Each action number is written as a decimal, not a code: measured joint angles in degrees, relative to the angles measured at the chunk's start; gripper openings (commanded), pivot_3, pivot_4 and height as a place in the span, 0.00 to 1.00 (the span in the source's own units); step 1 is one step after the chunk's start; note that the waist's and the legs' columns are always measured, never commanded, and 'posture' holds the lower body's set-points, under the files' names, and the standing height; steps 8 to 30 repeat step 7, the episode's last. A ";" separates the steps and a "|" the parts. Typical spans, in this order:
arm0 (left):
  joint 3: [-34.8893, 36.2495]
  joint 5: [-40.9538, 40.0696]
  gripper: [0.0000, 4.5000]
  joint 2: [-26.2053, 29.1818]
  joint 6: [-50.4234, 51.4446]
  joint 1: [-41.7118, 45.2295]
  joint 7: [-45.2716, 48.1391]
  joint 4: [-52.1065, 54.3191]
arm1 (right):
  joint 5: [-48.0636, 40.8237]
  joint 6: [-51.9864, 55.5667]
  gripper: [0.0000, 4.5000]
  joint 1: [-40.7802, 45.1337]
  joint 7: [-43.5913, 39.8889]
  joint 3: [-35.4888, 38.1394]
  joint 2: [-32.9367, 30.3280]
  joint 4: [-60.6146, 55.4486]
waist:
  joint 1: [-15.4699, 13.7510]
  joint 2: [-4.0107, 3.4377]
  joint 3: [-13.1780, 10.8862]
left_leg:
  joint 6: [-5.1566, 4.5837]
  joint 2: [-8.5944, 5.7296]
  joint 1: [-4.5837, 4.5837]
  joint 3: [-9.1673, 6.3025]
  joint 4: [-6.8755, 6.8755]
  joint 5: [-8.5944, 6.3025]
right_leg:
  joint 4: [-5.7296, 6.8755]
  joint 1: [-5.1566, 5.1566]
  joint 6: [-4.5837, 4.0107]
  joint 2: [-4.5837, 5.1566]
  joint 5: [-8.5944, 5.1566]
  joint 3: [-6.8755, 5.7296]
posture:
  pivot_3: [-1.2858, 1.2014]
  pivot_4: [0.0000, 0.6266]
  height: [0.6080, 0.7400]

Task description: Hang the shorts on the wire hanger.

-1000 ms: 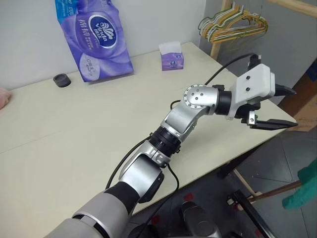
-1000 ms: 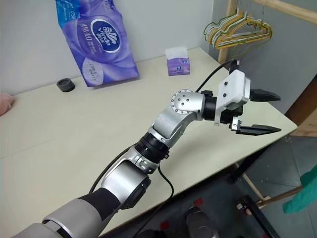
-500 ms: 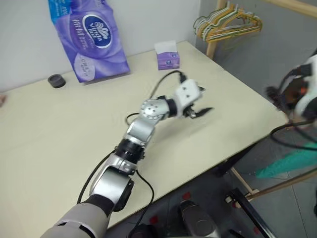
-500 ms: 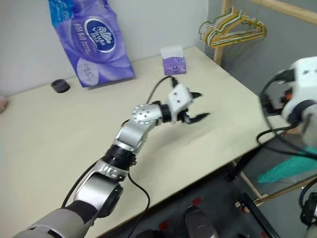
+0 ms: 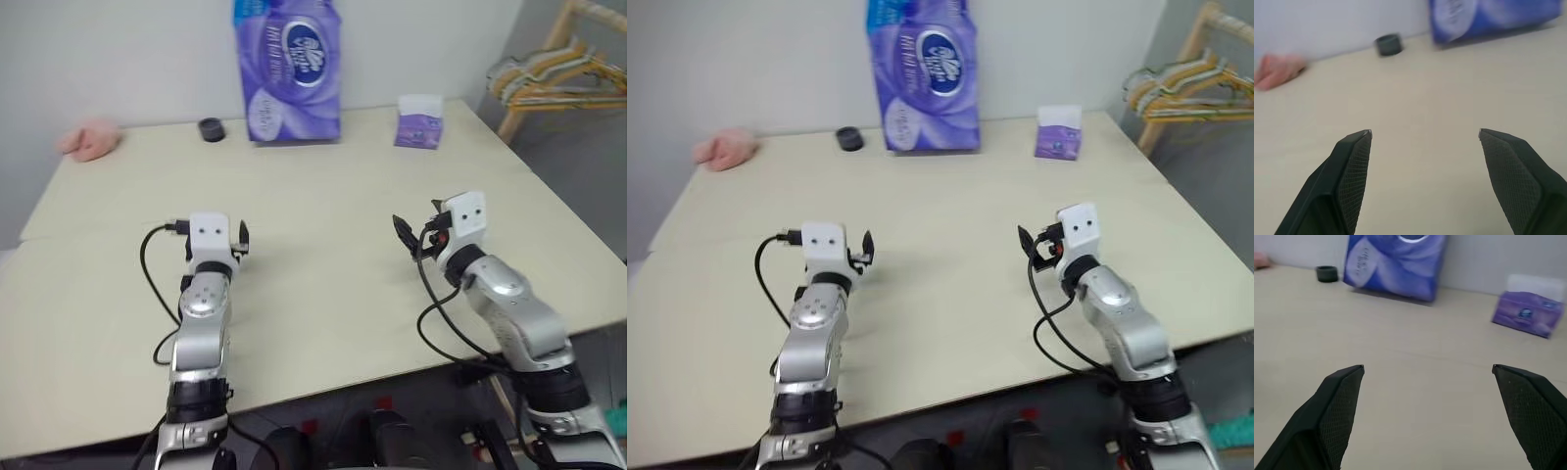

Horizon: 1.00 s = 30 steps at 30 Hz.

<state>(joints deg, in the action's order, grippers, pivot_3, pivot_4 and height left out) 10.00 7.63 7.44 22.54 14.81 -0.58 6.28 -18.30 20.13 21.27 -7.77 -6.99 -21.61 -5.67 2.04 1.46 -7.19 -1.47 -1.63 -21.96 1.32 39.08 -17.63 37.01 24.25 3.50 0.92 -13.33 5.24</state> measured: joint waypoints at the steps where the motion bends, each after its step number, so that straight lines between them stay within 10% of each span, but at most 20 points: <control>1: 0.35 -0.07 0.82 0.08 0.21 -0.23 -0.11 0.04 | 0.99 -1.55 1.00 0.14 -0.24 0.01 1.30 2.47 | -1.05 0.03 0.02 | -0.03 -0.04 0.00 -0.01 0.02 0.01 | 0.01 -0.02 -0.06 0.05 0.04 -0.06 | 0.55 0.12 1.00; 30: 0.43 -2.53 0.82 0.54 0.52 -0.07 1.48 0.41 | 5.08 -7.11 1.00 1.35 -2.37 0.29 4.09 8.83 | -3.38 0.27 0.24 | 0.04 -0.09 0.03 -0.14 0.01 0.25 | 0.07 -0.06 -0.37 0.11 0.23 -0.29 | 0.55 0.12 1.00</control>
